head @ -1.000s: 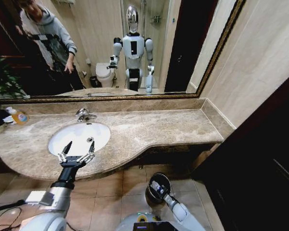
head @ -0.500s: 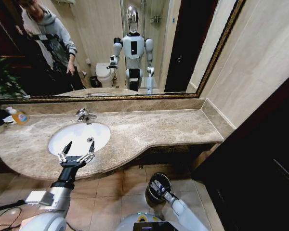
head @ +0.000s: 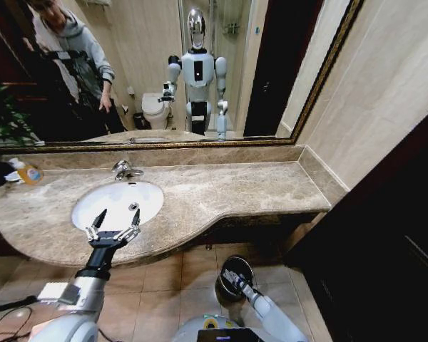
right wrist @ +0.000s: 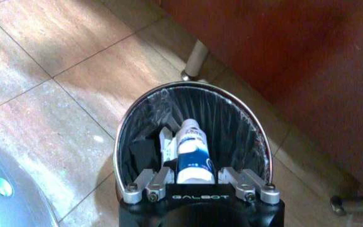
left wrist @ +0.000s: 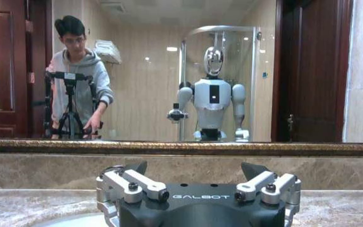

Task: Pick up the trash from the sink and place it in the trash bin.

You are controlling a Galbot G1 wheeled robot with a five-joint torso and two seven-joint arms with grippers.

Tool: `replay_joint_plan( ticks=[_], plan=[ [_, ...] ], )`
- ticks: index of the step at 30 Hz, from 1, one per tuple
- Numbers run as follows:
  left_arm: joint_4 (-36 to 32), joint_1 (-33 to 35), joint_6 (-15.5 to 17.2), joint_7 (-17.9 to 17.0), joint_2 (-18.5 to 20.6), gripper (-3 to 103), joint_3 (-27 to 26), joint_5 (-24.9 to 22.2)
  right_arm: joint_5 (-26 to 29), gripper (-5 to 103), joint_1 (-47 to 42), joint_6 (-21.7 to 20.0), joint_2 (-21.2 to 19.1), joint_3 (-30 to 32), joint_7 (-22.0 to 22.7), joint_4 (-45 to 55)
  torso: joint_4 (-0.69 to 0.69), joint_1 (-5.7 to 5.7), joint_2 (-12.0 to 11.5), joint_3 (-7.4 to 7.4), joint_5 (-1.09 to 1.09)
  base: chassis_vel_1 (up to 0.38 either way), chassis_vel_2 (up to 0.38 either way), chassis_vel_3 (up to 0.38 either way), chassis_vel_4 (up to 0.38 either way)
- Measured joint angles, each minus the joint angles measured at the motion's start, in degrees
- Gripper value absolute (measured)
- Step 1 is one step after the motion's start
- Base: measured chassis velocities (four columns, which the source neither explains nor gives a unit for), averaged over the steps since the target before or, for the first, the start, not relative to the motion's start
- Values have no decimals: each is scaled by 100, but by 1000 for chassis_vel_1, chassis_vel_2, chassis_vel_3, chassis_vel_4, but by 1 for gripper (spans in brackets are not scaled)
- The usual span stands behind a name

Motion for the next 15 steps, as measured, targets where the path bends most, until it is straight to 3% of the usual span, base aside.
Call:
replay_joint_plan(
  ticks=[8,10,12,14,15],
  plan=[
    [0,0,0,0,0,100,0,0,-83,28,-42,43,-66,-15,-37,91,0,0,0,0,0,0,0,0,0],
    [0,0,0,0,0,100,0,0,-101,33,-50,44,-72,-15,-37,104,0,0,0,0,0,0,0,0,0],
    [0,0,0,0,0,100,0,0,-114,44,-64,44,-72,-12,-39,134,0,0,0,0,0,0,0,0,0],
    [0,0,0,0,0,100,0,0,-114,44,-73,43,-73,-11,-43,155,0,0,0,0,0,0,0,0,0],
    [0,0,0,0,0,100,0,0,-114,54,-84,40,-73,-10,-45,174,0,0,0,0,0,0,0,0,0]
  ],
)
